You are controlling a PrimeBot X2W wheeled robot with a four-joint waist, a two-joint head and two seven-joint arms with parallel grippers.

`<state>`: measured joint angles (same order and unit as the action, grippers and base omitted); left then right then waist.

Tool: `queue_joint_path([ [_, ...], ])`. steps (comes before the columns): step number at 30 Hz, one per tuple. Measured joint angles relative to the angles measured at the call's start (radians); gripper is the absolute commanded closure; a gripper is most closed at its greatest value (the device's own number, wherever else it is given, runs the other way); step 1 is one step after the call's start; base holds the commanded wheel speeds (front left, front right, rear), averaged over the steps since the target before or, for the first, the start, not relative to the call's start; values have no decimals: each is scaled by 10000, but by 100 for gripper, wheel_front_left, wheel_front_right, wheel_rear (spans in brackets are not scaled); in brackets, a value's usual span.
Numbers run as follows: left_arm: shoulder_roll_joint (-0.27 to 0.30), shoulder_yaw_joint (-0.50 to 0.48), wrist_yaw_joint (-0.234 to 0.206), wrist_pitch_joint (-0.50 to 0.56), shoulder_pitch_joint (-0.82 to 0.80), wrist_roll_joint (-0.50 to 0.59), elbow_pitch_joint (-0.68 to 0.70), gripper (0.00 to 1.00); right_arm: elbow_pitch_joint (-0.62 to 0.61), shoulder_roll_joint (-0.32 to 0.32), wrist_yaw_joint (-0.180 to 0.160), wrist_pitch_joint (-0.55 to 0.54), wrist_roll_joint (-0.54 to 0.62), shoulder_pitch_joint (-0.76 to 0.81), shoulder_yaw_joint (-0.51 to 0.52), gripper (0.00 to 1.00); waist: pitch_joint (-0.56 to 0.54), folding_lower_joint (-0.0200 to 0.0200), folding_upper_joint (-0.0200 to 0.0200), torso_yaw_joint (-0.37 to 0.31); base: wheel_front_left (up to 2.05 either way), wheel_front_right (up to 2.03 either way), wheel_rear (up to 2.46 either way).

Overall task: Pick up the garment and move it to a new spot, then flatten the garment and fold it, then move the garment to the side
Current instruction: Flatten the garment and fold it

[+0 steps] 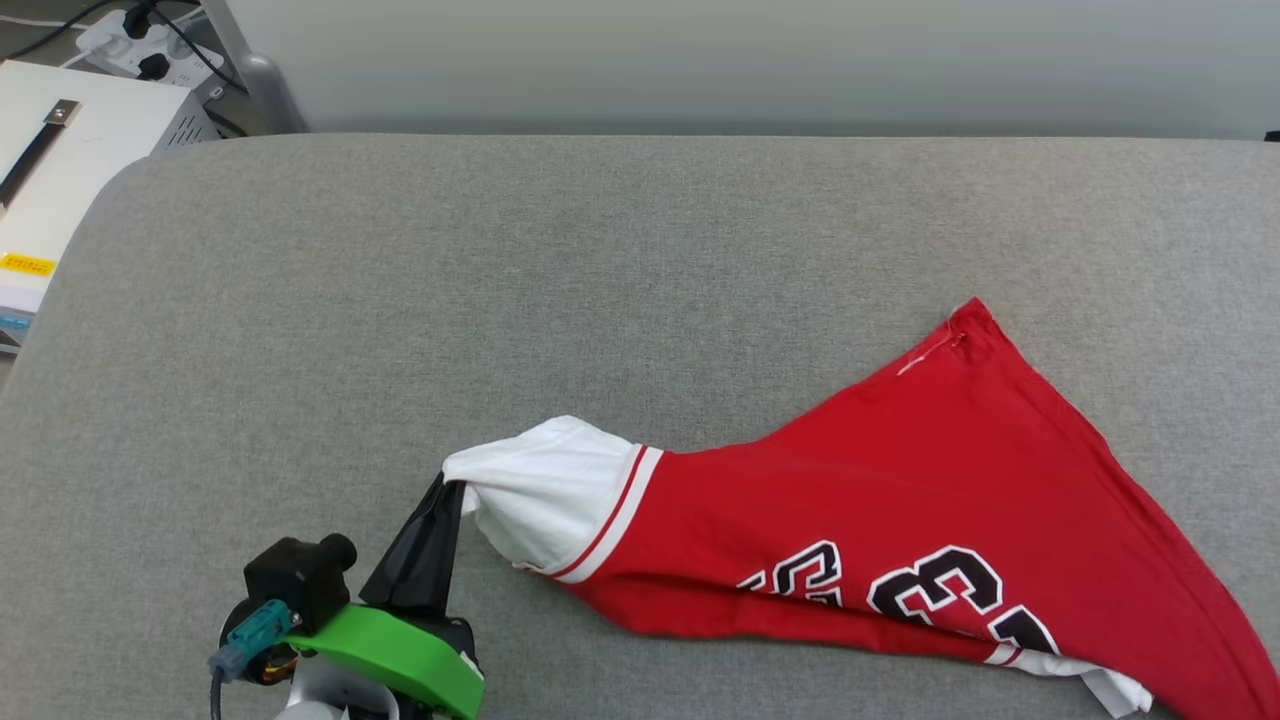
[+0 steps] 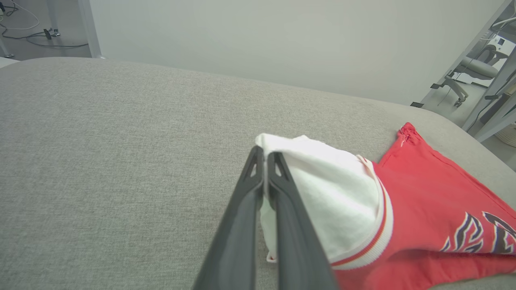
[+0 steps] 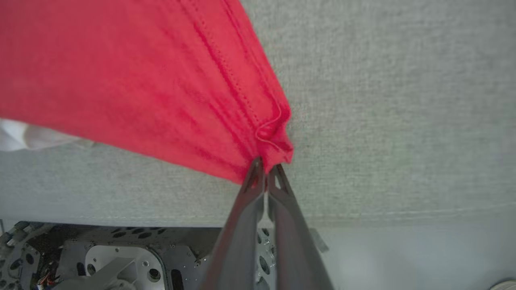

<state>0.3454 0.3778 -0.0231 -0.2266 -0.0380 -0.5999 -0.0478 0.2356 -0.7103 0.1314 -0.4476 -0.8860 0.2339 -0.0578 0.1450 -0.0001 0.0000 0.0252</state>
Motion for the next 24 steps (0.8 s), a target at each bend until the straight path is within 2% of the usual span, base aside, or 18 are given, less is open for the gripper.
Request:
queue_joint_path([
  [2,4,13,0,2,-1,0,-4,100,-52,437,0,-194,61,222,163,100,8,0,0,22,0,0,0],
  [6,10,33,-2,6,-1,-2,-8,100,-290,621,0,-506,447,301,518,100,7,0,0,58,0,0,0],
  [7,17,33,-2,6,0,-2,-8,100,-380,665,0,-535,506,298,610,63,2,0,0,54,0,0,0],
  [8,27,31,-10,19,-1,-2,-4,100,-535,690,0,-541,594,295,727,15,-7,0,0,48,0,0,0],
  [9,35,31,-38,25,-1,-2,2,100,-723,685,0,-533,692,290,872,0,-10,0,0,48,0,0,0],
  [14,54,75,-75,33,-3,-2,58,100,-1933,403,0,-408,968,-139,1482,0,6,0,0,123,0,0,0],
  [19,63,125,-75,42,-54,4,217,100,-3124,-188,0,-474,1193,-1389,1707,0,219,0,0,225,0,0,0],
  [24,58,219,-73,44,-296,25,280,100,-3730,-805,0,-1281,1373,-3048,838,0,554,0,0,359,0,0,0],
])
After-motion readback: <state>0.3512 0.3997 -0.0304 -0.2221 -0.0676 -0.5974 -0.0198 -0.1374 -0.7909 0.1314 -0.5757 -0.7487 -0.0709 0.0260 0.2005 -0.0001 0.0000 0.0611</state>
